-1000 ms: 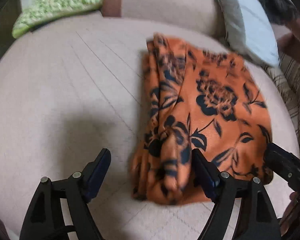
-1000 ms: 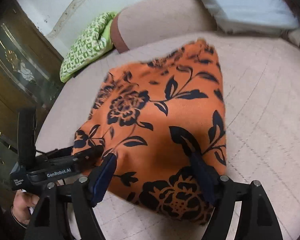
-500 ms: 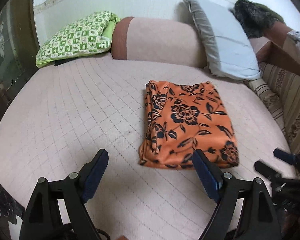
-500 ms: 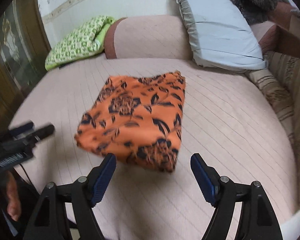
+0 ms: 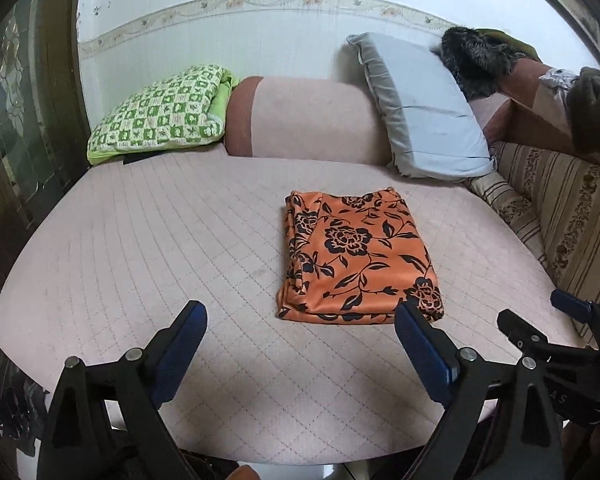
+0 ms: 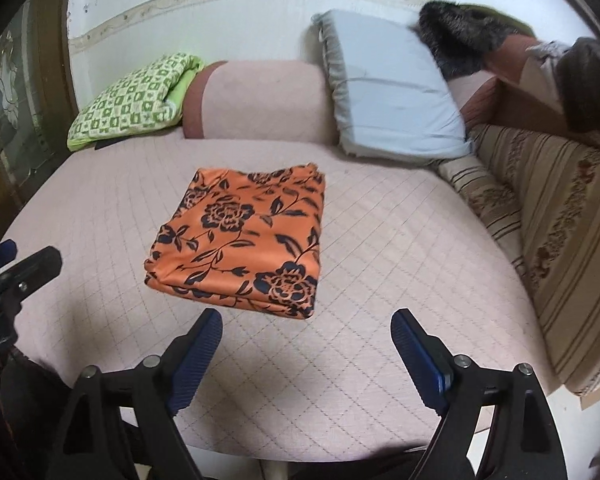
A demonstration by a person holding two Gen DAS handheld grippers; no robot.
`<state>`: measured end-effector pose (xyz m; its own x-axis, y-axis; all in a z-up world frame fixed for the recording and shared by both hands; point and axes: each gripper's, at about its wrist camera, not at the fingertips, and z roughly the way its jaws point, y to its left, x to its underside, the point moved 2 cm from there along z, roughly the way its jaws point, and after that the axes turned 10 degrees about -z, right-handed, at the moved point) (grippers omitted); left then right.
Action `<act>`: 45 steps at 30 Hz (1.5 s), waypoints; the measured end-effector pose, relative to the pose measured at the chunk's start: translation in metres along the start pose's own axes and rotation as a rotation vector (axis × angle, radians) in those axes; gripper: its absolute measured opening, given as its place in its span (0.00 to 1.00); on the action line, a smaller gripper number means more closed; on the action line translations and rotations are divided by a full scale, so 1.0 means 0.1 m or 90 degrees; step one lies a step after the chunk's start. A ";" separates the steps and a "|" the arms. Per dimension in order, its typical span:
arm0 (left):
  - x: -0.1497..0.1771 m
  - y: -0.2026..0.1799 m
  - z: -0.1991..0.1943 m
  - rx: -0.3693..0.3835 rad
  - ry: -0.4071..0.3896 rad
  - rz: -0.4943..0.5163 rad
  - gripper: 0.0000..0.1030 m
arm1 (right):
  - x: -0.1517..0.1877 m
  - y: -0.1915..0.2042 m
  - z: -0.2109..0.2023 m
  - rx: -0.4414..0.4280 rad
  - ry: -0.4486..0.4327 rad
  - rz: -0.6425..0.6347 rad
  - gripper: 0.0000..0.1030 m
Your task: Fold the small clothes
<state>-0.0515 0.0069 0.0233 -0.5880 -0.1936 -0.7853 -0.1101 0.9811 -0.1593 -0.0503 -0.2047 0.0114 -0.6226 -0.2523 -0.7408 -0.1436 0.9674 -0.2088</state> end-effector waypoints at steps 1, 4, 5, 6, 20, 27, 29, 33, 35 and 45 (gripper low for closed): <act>0.01 0.01 -0.05 -0.006 -0.008 0.001 0.92 | 0.02 -0.01 -0.03 0.006 -0.006 0.001 0.86; 0.07 0.08 -0.19 -0.012 -0.031 0.004 0.97 | 0.15 -0.05 -0.15 0.024 -0.025 0.018 0.86; 0.11 0.11 -0.23 -0.008 -0.039 -0.002 1.00 | 0.20 -0.06 -0.16 0.024 -0.027 0.023 0.86; 0.15 0.16 -0.26 0.001 -0.048 -0.014 1.00 | 0.26 -0.07 -0.15 0.021 -0.024 0.025 0.87; 0.06 -0.13 -0.06 0.008 0.021 -0.021 1.00 | 0.23 -0.16 -0.20 0.007 -0.028 0.012 0.88; 0.02 -0.23 -0.13 0.009 -0.026 -0.016 1.00 | 0.15 -0.14 -0.51 0.040 -0.109 -0.006 0.96; 0.05 -0.27 -0.13 0.005 -0.027 -0.001 1.00 | 0.16 -0.08 -0.45 0.021 -0.092 -0.009 0.96; 0.07 -0.28 -0.14 0.009 -0.028 0.002 1.00 | 0.18 0.03 -0.39 -0.015 -0.078 -0.005 0.96; 0.07 -0.28 -0.15 0.006 -0.034 0.002 1.00 | 0.18 0.07 -0.38 -0.019 -0.074 -0.008 0.96; 0.12 -0.36 -0.16 0.001 -0.039 0.026 1.00 | 0.21 0.06 -0.36 -0.017 -0.066 0.001 0.96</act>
<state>-0.0671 -0.0302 0.0294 -0.5415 -0.1534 -0.8266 -0.0855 0.9882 -0.1274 -0.0920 -0.2037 0.0174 -0.5399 -0.2507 -0.8035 -0.1645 0.9676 -0.1914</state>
